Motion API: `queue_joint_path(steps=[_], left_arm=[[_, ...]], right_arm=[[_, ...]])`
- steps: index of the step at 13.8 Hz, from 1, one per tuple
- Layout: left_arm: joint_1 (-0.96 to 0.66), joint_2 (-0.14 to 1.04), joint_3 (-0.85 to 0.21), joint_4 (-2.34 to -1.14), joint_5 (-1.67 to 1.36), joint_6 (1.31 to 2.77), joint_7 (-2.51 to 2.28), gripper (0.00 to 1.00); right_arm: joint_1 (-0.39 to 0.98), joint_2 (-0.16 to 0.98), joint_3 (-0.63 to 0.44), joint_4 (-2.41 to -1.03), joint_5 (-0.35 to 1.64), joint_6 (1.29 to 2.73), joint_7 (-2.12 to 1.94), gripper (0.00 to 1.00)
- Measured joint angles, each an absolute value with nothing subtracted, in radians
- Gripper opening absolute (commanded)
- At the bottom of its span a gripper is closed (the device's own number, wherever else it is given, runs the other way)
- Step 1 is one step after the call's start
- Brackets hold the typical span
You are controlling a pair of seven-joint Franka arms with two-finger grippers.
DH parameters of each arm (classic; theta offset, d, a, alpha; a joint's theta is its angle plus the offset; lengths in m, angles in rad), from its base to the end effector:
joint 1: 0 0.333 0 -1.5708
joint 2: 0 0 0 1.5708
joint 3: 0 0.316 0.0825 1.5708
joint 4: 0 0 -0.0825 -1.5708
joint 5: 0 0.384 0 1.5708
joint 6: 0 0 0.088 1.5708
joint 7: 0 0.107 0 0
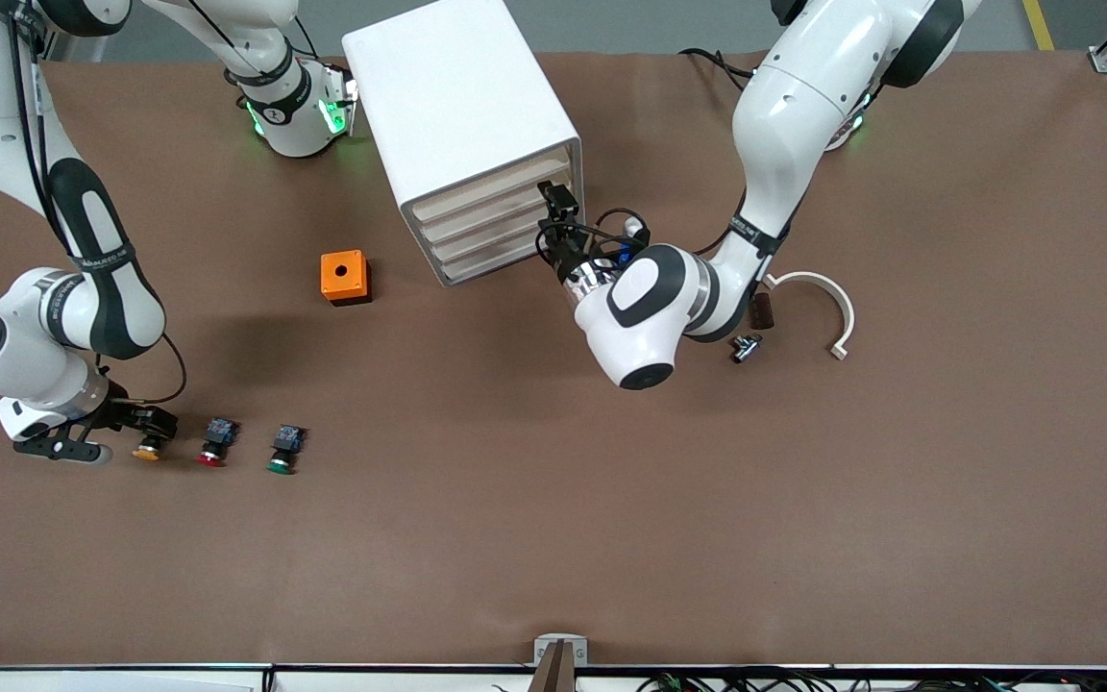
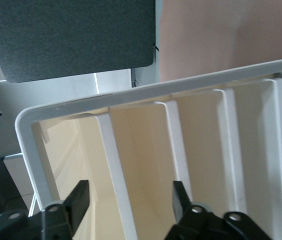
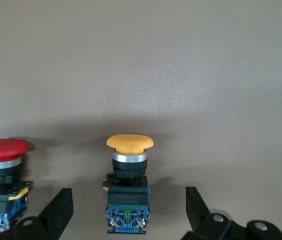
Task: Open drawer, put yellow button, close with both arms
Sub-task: 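Pull the drawer open with the left gripper while the right gripper grasps the yellow button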
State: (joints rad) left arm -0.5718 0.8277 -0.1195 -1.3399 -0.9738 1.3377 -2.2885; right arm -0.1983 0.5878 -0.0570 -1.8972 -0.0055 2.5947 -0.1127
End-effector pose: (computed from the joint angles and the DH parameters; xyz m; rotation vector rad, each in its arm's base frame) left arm 0.4606 -0.4906 0.2581 -1.2947 -1.6451 1.3988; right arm 0.6226 -0.1604 0.2002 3.0776 -0.1953 0.1581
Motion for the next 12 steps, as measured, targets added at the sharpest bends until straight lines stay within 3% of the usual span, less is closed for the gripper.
queue_joint_path(steps=[7, 10, 12], left_arm=[[-0.595, 0.849, -0.120, -1.361, -1.026, 1.326, -2.290, 0.57], [-0.620, 0.852, -0.120, -1.362, -1.047, 1.326, -2.290, 0.41], [-0.633, 0.859, -0.120, -1.363, -1.047, 1.326, -2.290, 0.29]], right_arm=[[-0.198, 0.607, -0.054, -1.904, -0.005, 2.594, -0.120, 0.99], [-0.198, 0.621, -0.054, -1.904, -0.005, 2.594, -0.121, 0.81], [-0.198, 0.623, -0.052, -1.904, -0.005, 2.594, -0.122, 0.59]])
